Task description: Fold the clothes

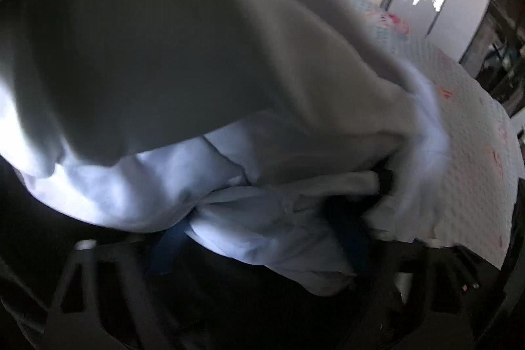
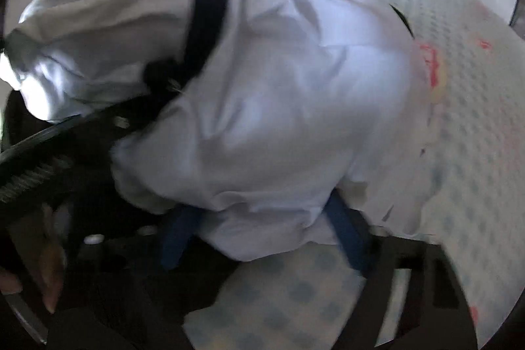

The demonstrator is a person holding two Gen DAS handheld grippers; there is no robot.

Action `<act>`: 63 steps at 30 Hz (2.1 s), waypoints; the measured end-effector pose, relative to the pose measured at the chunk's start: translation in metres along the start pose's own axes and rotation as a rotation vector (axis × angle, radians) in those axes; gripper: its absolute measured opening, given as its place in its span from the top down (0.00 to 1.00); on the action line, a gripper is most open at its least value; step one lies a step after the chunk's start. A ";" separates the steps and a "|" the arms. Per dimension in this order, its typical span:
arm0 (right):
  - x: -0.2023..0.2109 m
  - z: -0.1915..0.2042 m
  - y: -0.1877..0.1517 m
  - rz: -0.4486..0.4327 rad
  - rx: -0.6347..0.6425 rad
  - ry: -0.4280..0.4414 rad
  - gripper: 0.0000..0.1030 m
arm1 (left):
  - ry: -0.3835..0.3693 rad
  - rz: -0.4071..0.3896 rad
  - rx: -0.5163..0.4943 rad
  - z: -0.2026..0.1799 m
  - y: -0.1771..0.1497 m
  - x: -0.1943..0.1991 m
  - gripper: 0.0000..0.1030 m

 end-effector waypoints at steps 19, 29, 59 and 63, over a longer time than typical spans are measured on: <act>0.149 -0.122 -0.186 -0.192 -0.167 -0.192 0.95 | -0.407 0.111 -0.378 -0.211 -0.167 0.076 0.77; 0.242 -0.221 -0.408 -0.187 -0.489 -0.335 0.96 | -0.563 0.274 -0.678 -0.388 -0.327 0.104 0.78; 0.239 -0.198 -0.510 -0.337 -0.561 -0.046 0.49 | -0.391 0.152 -0.423 -0.270 -0.373 0.094 0.43; 0.205 -0.196 -0.491 -0.245 -0.494 -0.120 0.46 | -0.414 0.245 -0.438 -0.270 -0.382 0.073 0.35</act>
Point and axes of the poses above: each gripper's, at about its wrist camera, not at the fingertips, and x roughly against the way its jaws point, z to its left, y to its top, the point moved 6 cm from there along -x, roughly the way its jaws point, and after that the axes turned 15 degrees about z, right-handed, at the moved point
